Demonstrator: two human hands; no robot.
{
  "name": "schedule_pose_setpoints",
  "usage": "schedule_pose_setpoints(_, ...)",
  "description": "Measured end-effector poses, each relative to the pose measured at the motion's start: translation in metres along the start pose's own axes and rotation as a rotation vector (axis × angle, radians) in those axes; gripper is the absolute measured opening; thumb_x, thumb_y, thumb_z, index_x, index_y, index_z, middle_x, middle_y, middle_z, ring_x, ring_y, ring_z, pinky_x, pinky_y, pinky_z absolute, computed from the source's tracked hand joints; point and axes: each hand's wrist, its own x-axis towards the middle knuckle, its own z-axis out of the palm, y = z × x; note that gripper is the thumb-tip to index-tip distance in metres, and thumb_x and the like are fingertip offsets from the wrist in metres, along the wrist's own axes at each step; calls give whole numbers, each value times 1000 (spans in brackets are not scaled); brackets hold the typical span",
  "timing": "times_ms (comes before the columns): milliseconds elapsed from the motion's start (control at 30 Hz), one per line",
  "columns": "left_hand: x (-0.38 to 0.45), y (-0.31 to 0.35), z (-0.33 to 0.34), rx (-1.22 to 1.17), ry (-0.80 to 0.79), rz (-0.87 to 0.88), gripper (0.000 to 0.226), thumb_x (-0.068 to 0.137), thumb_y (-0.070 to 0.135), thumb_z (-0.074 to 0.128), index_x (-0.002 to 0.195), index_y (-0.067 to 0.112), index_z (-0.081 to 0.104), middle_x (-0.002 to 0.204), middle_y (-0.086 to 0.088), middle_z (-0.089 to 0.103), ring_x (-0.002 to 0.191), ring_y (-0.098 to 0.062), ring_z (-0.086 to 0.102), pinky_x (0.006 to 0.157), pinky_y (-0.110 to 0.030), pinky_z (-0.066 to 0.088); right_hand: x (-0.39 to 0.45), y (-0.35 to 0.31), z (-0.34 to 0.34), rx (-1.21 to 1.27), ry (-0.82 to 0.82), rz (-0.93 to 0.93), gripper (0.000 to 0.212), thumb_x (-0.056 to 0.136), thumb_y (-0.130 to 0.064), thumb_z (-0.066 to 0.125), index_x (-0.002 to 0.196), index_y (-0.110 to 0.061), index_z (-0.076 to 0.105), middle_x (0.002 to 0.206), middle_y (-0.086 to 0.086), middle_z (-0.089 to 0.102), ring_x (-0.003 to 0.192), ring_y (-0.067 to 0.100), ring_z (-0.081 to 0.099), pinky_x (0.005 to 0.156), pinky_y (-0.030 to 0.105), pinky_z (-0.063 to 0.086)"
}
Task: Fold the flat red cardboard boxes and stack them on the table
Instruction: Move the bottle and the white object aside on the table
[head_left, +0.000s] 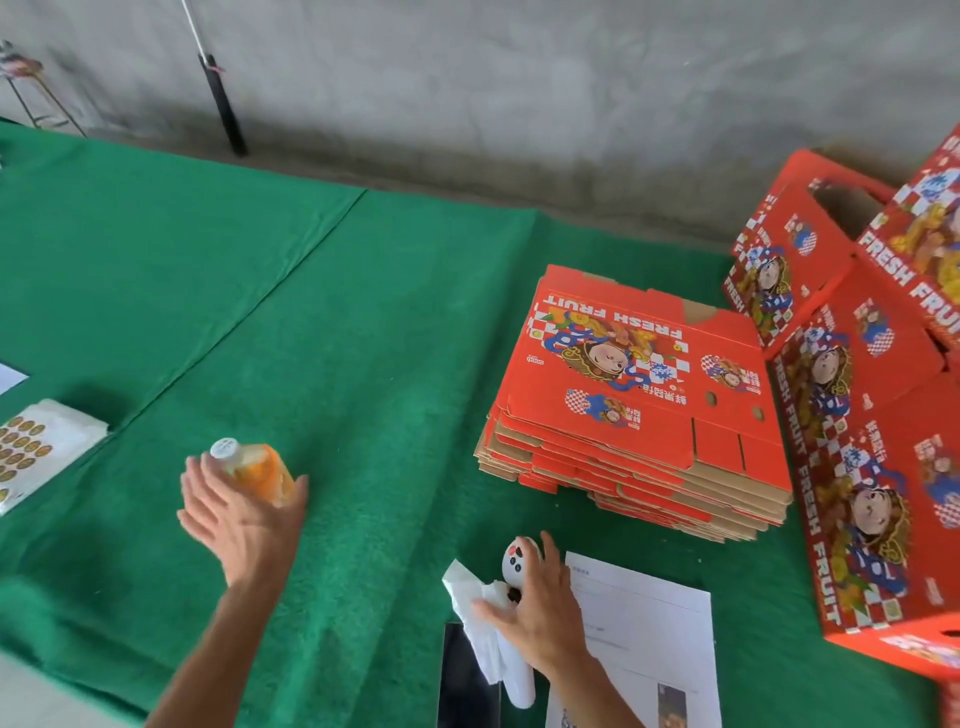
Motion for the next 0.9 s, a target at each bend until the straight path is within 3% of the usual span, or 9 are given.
schedule_pose_setpoints(67,-34,16,10,21,30,183,109,79,57,66,160,6,15,169,-21,12,158,-36,8,126,-56,-1,-6,-3,3,-81,-2,4,113,73,-75,66,161,-33,9,171,1,-3,149,26,28,107,38,46)
schedule_pose_setpoints(167,-91,39,33,27,-90,349,98,84,55,56,159,3,22,171,-17,12,160,-31,6,128,-50,-6,-8,-9,3,-113,-14,16,113,78,-67,69,163,-32,3,170,1,-2,151,25,25,110,38,45)
schedule_pose_setpoints(233,-124,46,50,35,-197,373,91,86,46,66,157,2,28,169,-18,21,159,-32,15,129,-51,2,-6,-11,-1,-131,-40,16,108,79,-62,69,162,-33,7,168,2,2,148,25,28,108,38,46)
schedule_pose_setpoints(300,-150,45,63,43,-314,378,88,84,35,78,154,4,35,164,-17,32,152,-35,31,125,-54,23,-5,-11,-4,-130,-67,13,101,80,-59,69,161,-33,14,164,4,6,143,25,32,104,36,48)
schedule_pose_setpoints(400,-177,38,71,91,-472,350,81,87,35,78,153,7,40,156,-11,43,141,-32,44,114,-45,39,-3,-10,-6,-88,-61,-3,87,81,-56,68,155,-31,29,158,5,13,133,24,41,92,33,54)
schedule_pose_setpoints(567,-206,36,69,188,-582,212,76,95,50,60,155,13,32,149,-2,41,136,-22,41,112,-32,37,-6,-8,-4,16,-33,7,74,81,-59,74,144,-32,46,145,3,26,110,23,59,84,31,55)
schedule_pose_setpoints(667,-228,38,60,243,-632,68,81,91,55,54,155,15,25,145,-2,34,134,-22,37,105,-37,44,-6,-6,-3,88,-18,25,70,79,-53,80,140,-32,54,143,4,30,105,24,61,87,32,56)
schedule_pose_setpoints(800,-262,40,50,440,-726,-26,98,77,76,57,148,20,20,138,-4,26,129,-26,33,85,-39,47,-10,-7,2,100,8,46,66,80,-48,84,139,-30,61,148,5,26,109,22,59,86,34,57)
schedule_pose_setpoints(900,-275,41,47,491,-734,-65,97,74,73,66,144,19,27,140,-6,27,127,-27,35,85,-40,50,-16,-9,6,63,7,12,71,80,-45,86,143,-27,58,153,6,21,116,26,57,88,38,59)
